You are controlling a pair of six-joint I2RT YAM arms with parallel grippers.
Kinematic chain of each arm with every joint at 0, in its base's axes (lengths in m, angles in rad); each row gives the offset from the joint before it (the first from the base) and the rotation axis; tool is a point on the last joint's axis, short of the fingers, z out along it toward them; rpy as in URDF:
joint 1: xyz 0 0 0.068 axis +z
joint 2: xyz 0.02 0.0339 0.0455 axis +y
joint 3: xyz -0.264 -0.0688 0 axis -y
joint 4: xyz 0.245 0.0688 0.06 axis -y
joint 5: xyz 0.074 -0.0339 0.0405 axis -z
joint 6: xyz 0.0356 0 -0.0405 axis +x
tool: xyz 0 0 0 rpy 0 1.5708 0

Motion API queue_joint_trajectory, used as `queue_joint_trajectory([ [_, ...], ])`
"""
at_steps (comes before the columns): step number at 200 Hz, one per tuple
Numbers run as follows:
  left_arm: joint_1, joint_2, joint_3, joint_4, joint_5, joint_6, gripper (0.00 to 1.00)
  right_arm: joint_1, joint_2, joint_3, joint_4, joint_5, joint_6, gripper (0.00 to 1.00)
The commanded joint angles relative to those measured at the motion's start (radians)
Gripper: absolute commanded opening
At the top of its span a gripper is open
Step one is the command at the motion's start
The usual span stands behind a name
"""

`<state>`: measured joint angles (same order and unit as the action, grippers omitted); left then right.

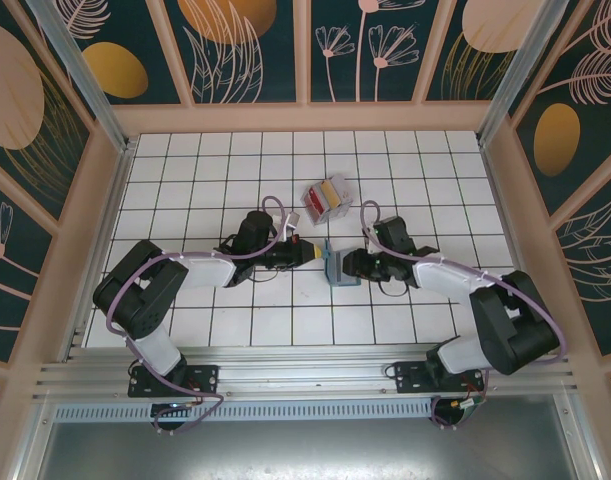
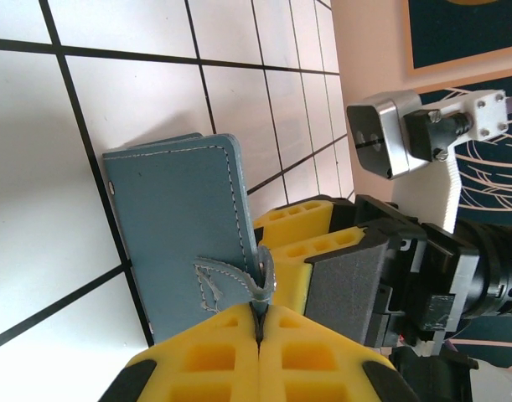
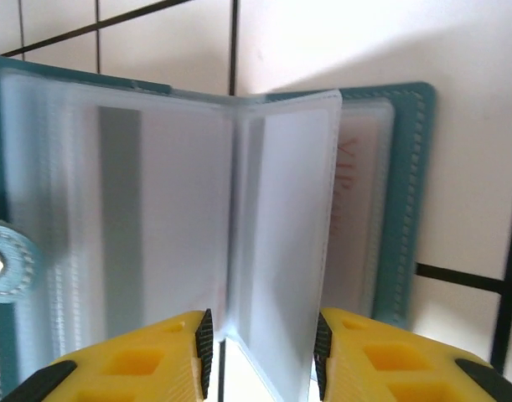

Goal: Put the credit cards into the card holder

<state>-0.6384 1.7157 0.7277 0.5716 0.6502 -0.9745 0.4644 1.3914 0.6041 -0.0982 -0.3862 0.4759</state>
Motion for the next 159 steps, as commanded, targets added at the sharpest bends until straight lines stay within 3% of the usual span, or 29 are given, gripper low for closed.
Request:
queue_joint_trajectory([
  [1, 0.004, -0.008, 0.024, 0.005, 0.017, 0.004, 0.00, -0.022, -0.050, -0.020, -0.046, 0.025, -0.025, 0.39],
  [49, 0.006, -0.012, 0.001, -0.044, -0.021, 0.031, 0.00, -0.035, -0.078, 0.013, -0.082, 0.077, -0.020, 0.39],
  [72, 0.009, -0.021, -0.006, -0.118, -0.060, 0.079, 0.00, -0.029, -0.065, 0.030, -0.045, 0.038, -0.003, 0.39],
  [138, 0.017, -0.047, -0.062, -0.220, -0.160, 0.124, 0.00, 0.077, 0.119, 0.141, 0.023, 0.035, 0.023, 0.36],
  [159, 0.016, -0.047, -0.057, -0.232, -0.165, 0.127, 0.05, 0.077, 0.153, 0.142, 0.034, 0.036, 0.023, 0.34],
])
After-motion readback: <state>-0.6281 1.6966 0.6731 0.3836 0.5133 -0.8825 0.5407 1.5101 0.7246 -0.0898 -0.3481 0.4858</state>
